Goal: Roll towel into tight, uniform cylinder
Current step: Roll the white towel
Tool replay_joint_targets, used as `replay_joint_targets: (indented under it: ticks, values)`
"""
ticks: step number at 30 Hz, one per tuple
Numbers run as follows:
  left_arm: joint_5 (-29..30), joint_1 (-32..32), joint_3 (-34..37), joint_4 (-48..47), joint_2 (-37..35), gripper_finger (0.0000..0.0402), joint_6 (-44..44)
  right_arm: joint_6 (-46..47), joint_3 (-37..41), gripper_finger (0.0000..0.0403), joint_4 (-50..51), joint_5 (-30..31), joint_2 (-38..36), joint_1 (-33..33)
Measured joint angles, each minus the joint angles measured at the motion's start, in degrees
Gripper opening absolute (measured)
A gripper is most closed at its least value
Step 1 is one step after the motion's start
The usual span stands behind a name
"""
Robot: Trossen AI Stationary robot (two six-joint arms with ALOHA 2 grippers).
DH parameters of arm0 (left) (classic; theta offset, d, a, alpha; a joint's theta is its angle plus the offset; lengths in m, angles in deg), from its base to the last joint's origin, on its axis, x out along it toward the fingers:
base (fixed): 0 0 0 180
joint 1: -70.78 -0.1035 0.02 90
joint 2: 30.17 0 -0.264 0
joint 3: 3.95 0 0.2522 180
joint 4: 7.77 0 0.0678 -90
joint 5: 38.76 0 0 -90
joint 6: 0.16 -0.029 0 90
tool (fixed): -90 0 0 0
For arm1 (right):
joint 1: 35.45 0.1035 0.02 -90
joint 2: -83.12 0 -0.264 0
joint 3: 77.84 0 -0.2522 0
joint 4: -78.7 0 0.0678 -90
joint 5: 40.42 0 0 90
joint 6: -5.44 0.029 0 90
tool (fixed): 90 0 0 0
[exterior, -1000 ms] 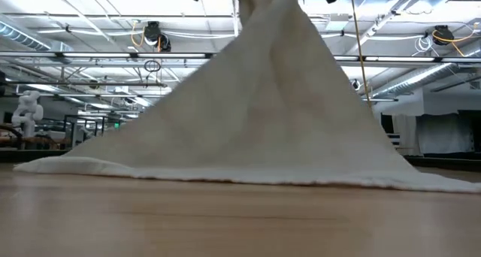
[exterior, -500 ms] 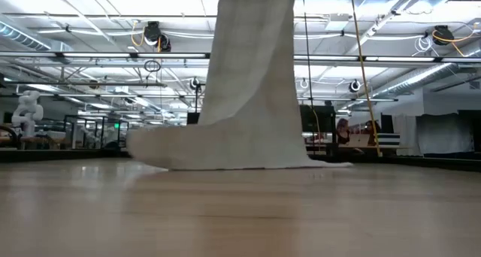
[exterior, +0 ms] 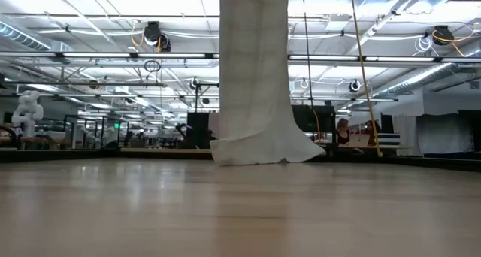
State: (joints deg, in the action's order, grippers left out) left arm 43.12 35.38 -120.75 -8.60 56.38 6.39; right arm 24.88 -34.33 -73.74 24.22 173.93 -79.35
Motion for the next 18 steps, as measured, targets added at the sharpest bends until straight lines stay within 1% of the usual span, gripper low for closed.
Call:
replay_joint_targets:
  ticks: [4, 6, 10, 14, 18]
  values:
    - [-4.51, -0.02, -2.65, 0.02, -0.02, 0.0003, 4.9, 3.87, -1.53, 0.0004, -0.02, -4.22, 0.05, 0.02]
    - [-7.37, 0.51, -4.51, -0.1, 0.0, 0.0003, 5.19, 6.27, -1.59, 0.0004, -0.09, -6.98, -0.35, 0.05]
    - [-10.36, 1.89, -8.58, -1.07, 0.02, 0.0003, 5.24, 11.75, -1.59, 0.0004, -0.81, -11.58, -0.93, 0.17]
    - [-11.8, 2.89, -12.14, -2.27, 0.11, 0.0002, 6.95, 16.0, -1.59, 0.0004, -4.65, -13.79, -0.95, 2.0]
    - [-13.28, 4.92, -14.42, -4.75, 0.09, 0.0002, 9.18, 16.22, -1.59, 0.0004, -7.69, -13.36, -1.04, 5.72]
